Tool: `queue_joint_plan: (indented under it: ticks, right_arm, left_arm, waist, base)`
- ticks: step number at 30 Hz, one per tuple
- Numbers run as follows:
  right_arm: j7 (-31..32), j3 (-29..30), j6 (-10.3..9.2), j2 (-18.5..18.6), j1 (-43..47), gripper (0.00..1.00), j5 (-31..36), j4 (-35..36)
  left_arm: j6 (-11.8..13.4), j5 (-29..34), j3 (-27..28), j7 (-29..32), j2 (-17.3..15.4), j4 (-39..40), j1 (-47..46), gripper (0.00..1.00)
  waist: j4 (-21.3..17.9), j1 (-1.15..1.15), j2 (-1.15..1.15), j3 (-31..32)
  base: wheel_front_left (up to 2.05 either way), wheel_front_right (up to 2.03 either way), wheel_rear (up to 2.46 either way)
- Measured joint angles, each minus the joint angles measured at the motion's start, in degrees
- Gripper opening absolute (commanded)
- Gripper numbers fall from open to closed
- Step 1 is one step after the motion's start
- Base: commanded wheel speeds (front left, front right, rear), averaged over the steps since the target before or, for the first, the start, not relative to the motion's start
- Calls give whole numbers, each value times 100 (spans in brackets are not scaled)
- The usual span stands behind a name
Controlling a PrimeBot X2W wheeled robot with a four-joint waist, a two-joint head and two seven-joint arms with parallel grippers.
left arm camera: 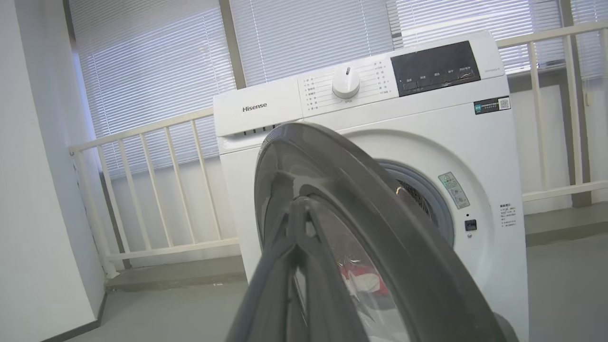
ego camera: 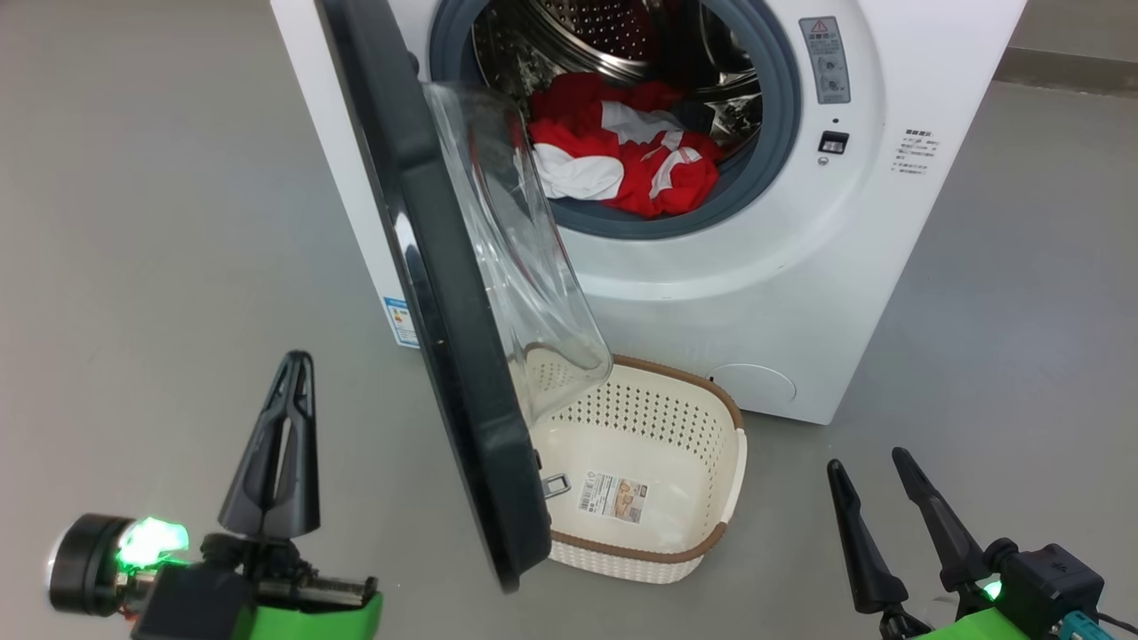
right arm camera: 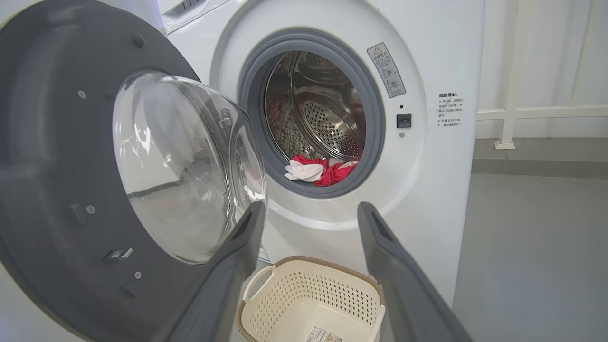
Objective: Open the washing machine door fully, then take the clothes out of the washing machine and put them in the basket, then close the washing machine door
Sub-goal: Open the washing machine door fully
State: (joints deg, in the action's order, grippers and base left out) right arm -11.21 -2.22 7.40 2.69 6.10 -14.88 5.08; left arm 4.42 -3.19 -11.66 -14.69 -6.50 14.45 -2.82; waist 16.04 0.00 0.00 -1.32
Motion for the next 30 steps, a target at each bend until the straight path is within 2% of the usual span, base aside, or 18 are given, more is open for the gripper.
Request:
queue_joint_plan:
  ticks: [7,17,22,30]
  right_arm:
    - [1,-26,0,0,0,100,-26,2]
    - [1,-45,0,0,-3,100,-26,4]
    - [1,-48,0,0,-5,100,-36,4]
    - [1,-86,0,0,-49,100,-40,10]
  left_arm:
    - [-158,103,-353,-1,-34,564,-48,0]
    - [-533,107,-1055,121,-10,606,-198,0]
    - [-771,55,-1484,366,40,355,-250,0]
    - [-856,-54,-1697,403,75,-398,-377,0]
  waist:
    - [-79,0,0,-16]
    - [-187,0,0,-91]
    - [-226,0,0,-148]
    - [-285,0,0,-226]
  base:
    - [0,0,0]
    - [0,0,0]
    - [0,0,0]
    - [0,0,0]
